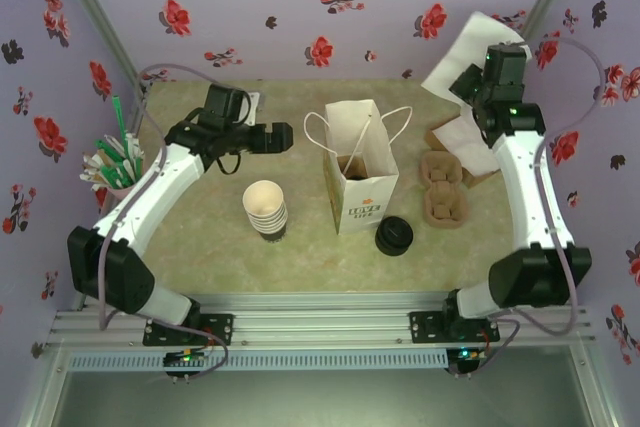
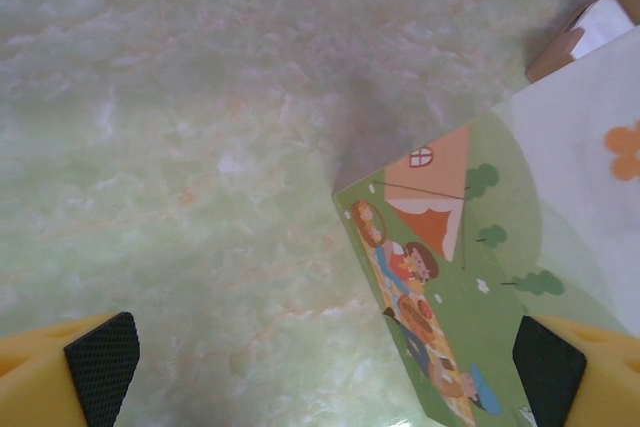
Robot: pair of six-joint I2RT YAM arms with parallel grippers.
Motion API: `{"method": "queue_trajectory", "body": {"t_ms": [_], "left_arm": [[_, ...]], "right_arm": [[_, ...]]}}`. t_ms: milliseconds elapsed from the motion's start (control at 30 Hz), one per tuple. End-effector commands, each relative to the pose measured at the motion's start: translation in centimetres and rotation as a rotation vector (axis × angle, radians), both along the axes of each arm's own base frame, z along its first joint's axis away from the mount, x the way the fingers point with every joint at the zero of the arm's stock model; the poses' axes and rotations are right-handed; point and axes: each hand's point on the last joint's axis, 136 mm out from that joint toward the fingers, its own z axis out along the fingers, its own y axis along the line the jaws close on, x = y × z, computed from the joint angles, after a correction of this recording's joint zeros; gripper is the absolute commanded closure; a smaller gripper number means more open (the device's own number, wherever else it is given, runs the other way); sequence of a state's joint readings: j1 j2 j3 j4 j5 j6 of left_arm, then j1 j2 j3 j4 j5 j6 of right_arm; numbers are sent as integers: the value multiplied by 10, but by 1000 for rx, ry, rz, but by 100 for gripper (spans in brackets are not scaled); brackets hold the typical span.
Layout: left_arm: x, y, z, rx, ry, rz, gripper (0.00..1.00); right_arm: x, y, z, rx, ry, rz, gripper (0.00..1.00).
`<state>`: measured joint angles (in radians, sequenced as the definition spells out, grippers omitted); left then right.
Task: Pack the takeout coffee
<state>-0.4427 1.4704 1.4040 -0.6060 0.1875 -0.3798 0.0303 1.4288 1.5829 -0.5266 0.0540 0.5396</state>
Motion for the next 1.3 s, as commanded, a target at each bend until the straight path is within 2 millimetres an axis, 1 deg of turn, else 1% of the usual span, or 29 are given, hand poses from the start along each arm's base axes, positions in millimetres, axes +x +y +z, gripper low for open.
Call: {"method": "queue_trajectory", "body": {"t_ms": [0,133,200,333,433,533,600,767,833,900,1033,1200,1267], "left_arm": [[-13,2,17,-33,-25,7,1],[-25,8,27,-58,-44,18,1],[-32,11,33,-74,-57,25,1],[-45,15,46,-114,-85,27,1],[-55,13,60,-169,-116,10,1],[-66,10,75,-232,-148,-21,1],[-70,10,81,-256,-162,-27,1],[-73,5,87,-295,-161,-46,1],[-72,1,87,-309,-152,-59,1],[-71,-2,88,-320,-149,-67,1],[-70,-4,86,-321,-140,-75,1],[-71,-4,83,-319,-132,-76,1],[-71,-5,82,-319,-131,-77,1]], "right_arm": [[-22,32,60,-10,-169,168,100],[-50,78,102,66,-276,372,100],[-67,106,119,102,-312,502,100],[-93,156,140,225,-328,740,100],[-106,192,142,322,-274,904,100],[-112,223,128,387,-175,1019,100],[-113,236,114,427,-99,1058,100],[-110,250,62,494,110,1096,100],[-112,252,37,504,203,1103,100],[-114,252,16,502,272,1103,100],[-118,245,-17,447,375,1077,100],[-120,234,-45,361,467,1027,100],[-121,229,-52,324,494,1005,100]]}}
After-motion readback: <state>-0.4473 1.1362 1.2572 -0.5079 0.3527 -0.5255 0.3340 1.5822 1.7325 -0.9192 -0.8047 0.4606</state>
